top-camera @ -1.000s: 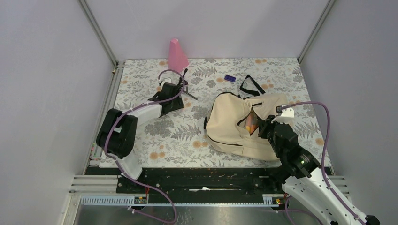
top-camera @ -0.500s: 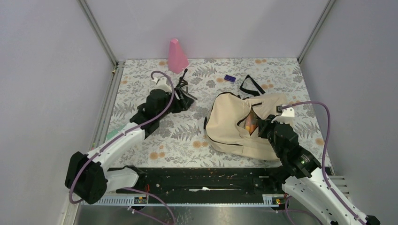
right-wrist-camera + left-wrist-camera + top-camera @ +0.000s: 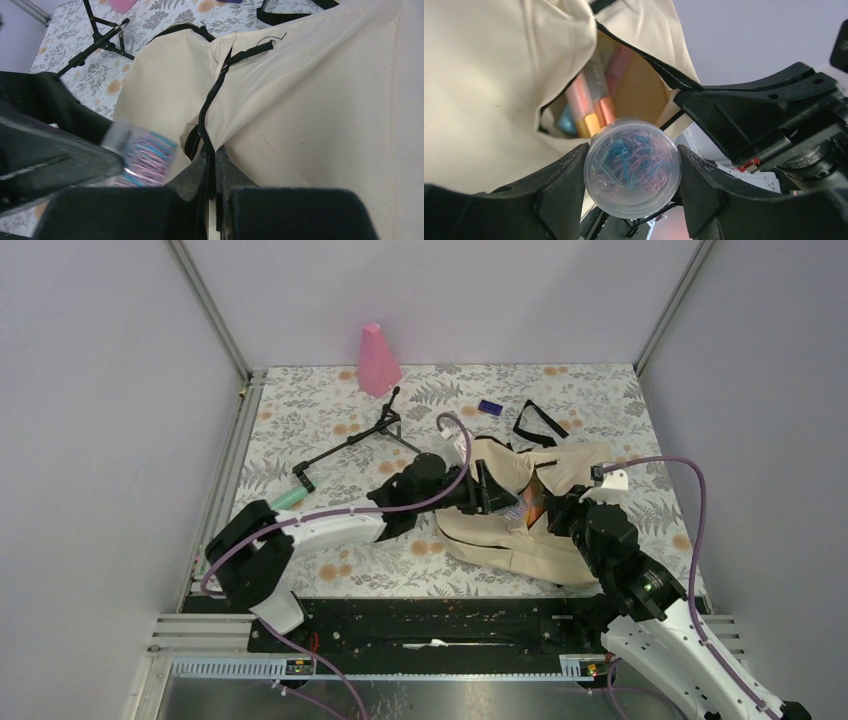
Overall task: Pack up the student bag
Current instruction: Place the stationery in the student bag.
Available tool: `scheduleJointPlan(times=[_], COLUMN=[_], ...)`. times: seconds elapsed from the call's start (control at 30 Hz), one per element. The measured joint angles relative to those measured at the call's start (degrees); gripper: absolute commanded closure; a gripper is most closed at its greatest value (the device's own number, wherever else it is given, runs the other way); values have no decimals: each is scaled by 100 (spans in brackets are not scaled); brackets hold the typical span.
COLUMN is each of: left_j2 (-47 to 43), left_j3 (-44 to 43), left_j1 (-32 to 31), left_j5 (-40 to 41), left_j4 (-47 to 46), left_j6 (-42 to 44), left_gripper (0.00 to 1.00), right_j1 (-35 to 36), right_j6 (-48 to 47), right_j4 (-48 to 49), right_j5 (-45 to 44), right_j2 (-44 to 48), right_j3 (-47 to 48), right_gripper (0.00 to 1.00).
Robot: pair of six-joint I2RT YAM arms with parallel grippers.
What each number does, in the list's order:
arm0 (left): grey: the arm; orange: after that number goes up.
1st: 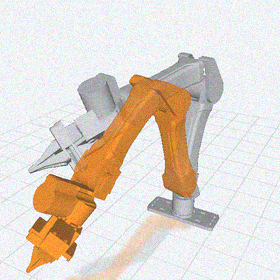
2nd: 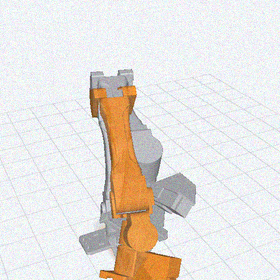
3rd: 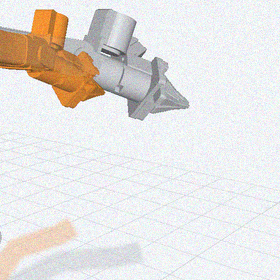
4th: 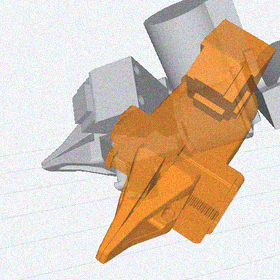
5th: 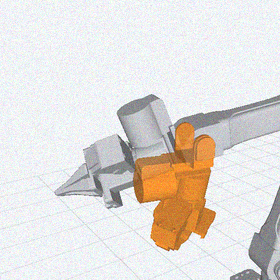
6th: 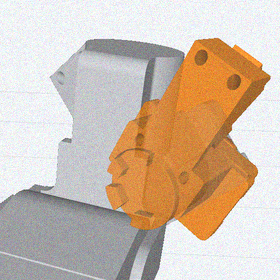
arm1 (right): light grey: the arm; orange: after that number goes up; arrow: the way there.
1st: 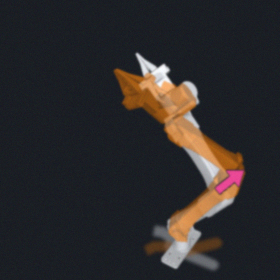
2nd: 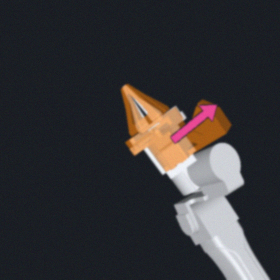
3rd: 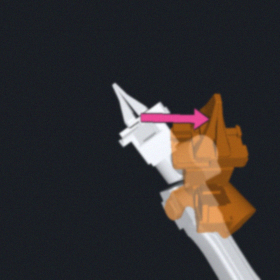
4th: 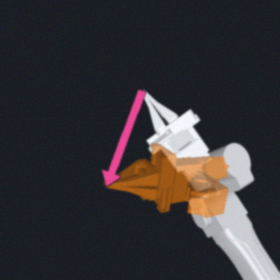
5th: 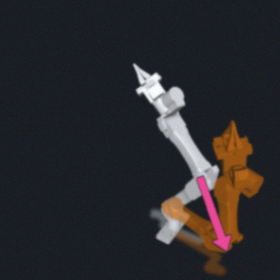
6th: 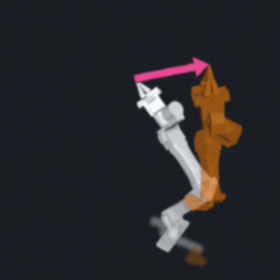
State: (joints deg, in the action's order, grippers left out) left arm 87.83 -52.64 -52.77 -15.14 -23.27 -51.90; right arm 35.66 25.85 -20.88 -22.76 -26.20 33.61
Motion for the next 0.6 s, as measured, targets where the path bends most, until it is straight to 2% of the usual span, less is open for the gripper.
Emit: scheduleJointPlan(times=[0.13,0.4,0.5,0.6], left_j2=[793,1668,1856,2002], left_j3=[-555,-1156,-1235,-1287], left_j1=[-245,-269,-304,-350], left_j5=[-138,-111,-87,-72], left_j4=[-284,-868,-1051,-1207], left_j6=[-181,-278,-275,-275], left_gripper=[71,71,59,37], right_j1=[0,0,0,0], right_j6=[57,140,149,149], right_j4=[-48,-68,-68,-76], right_j5=[4,103,118,125], right_j2=[96,225,245,247], right_j3=[0,0,0,0], right_gripper=[100,100,100,100])
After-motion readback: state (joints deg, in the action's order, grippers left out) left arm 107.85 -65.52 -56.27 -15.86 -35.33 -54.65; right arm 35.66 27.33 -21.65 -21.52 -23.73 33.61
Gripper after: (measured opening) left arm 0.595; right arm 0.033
